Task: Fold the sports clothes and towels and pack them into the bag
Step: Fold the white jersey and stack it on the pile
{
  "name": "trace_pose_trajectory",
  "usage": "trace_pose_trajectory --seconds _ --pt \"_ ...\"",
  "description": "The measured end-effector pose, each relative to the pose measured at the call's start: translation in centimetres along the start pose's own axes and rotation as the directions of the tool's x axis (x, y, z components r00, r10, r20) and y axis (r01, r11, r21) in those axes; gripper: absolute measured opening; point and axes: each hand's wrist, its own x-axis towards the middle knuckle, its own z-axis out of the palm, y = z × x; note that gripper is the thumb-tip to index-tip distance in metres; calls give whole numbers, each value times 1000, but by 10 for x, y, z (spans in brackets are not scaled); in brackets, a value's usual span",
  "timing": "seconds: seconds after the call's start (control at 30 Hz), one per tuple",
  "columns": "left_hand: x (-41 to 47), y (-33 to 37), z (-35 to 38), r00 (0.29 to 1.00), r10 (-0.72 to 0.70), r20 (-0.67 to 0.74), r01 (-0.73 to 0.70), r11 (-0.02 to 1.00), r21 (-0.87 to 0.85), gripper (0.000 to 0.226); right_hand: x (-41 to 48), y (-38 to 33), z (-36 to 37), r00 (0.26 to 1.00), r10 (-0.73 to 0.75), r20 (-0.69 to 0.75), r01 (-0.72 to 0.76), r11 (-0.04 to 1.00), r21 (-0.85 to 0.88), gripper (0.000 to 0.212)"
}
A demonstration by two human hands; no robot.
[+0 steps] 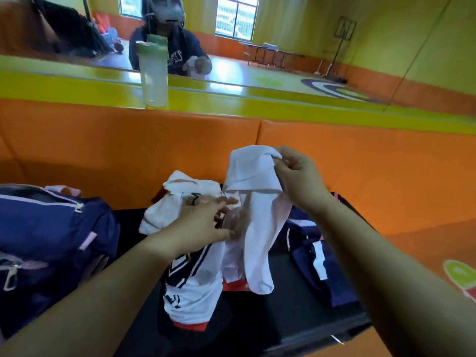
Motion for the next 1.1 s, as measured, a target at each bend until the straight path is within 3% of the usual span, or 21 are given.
trace_pose_trajectory --seconds 0.07,0.17,0.33,0.57,0.67,0.77,0.83,0.93,1.03,1.1 --pt "7 4 2 1000 -1 14 0 997 73 10 12 -8 -15 997 -54 -55 52 998 -41 34" --pt "9 7 1 1000 1 -12 0 999 41 17 24 -10 -39 984 -74 -162 50 987 -151 27" --pt "19 26 -26 994 -33 -100 21 993 -118 22 34 12 -69 950 49 -307 -154 932 -328 20" --pt "43 94 -76 973 55 -225 -95 981 -171 17 37 17 -82 926 274 -259 -345 892 -293 36" --pt "57 122 -89 959 65 -276 -136 960 -243 13 28 -6 -73 964 170 -206 -220 942 -255 50" --pt "69 145 -102 929 68 -365 -188 934 -304 21 2 -40 -57 997 79 19 -77 992 -98 69" --pt "73 162 -107 905 92 -416 -235 922 -307 11 -16 -58 -45 985 55 165 -41 996 -85 88" --pt "74 186 -112 856 97 -508 -293 901 -321 9 -22 -62 -29 982 67 177 -42 989 -141 105" --pt "70 204 -119 813 105 -572 -348 876 -334 17 -13 -55 -17 998 5 55 10 960 -279 96" --pt "69 211 -124 781 131 -610 -389 867 -312 7 -2 -49 -17 995 -90 -39 67 909 -411 61"
